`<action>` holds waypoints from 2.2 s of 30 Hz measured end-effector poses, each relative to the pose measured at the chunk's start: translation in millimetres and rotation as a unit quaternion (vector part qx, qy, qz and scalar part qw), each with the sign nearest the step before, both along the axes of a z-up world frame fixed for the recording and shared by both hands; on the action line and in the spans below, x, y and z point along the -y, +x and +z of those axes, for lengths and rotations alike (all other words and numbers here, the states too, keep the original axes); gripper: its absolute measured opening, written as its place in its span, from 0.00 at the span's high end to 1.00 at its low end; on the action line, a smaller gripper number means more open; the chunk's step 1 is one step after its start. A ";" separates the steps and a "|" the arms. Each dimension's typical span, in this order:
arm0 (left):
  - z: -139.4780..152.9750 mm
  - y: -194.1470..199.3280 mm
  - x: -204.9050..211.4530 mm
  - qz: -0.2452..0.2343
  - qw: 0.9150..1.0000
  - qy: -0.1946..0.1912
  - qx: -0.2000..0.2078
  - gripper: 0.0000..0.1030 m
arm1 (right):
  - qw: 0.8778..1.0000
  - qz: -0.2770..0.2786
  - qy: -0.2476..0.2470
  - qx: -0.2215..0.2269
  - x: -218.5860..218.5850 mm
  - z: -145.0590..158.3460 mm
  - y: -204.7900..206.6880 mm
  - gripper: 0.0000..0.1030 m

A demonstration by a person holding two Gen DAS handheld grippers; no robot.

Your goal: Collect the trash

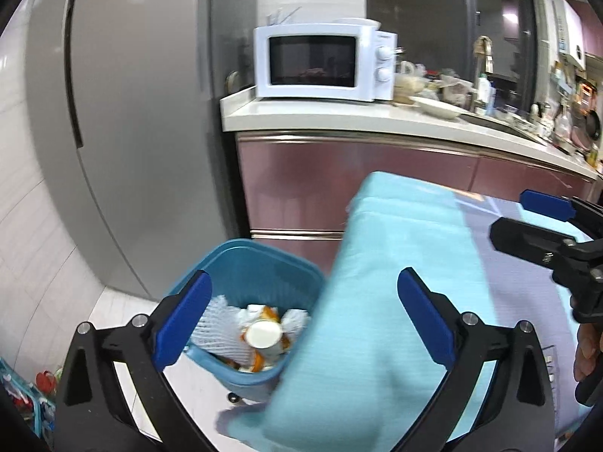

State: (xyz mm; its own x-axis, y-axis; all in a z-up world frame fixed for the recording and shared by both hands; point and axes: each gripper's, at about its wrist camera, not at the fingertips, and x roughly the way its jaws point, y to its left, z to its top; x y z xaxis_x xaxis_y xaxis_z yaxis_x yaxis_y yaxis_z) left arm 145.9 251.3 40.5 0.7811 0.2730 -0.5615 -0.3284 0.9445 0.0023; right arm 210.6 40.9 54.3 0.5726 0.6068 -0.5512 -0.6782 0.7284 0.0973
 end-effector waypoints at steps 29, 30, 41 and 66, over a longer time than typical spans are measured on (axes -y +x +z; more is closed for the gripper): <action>27.7 -47.6 233.5 -0.182 0.980 -0.001 0.076 0.05 | 0.948 -0.283 0.014 0.144 238.7 18.1 -130.8 0.07; 25.7 -49.9 237.4 -0.187 0.979 -0.004 0.076 0.05 | 0.946 -0.291 0.010 0.145 241.1 16.4 -134.3 0.07; 3.6 -62.4 251.4 -0.202 0.977 -0.009 0.075 0.05 | 0.927 -0.345 -0.015 0.148 255.1 -8.9 -160.4 0.07; -29.9 -105.1 219.0 -0.171 0.980 -0.013 0.103 0.05 | 0.925 -0.360 -0.018 0.123 248.0 -51.3 -187.2 0.07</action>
State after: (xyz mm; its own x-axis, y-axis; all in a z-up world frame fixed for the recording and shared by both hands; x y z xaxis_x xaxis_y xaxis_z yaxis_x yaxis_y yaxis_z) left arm 40.8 32.3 10.6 0.9216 -0.0366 -0.3864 0.0164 0.9983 -0.0554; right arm 23.5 -207.1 3.0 0.9316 0.0028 -0.3635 -0.0144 0.9995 -0.0290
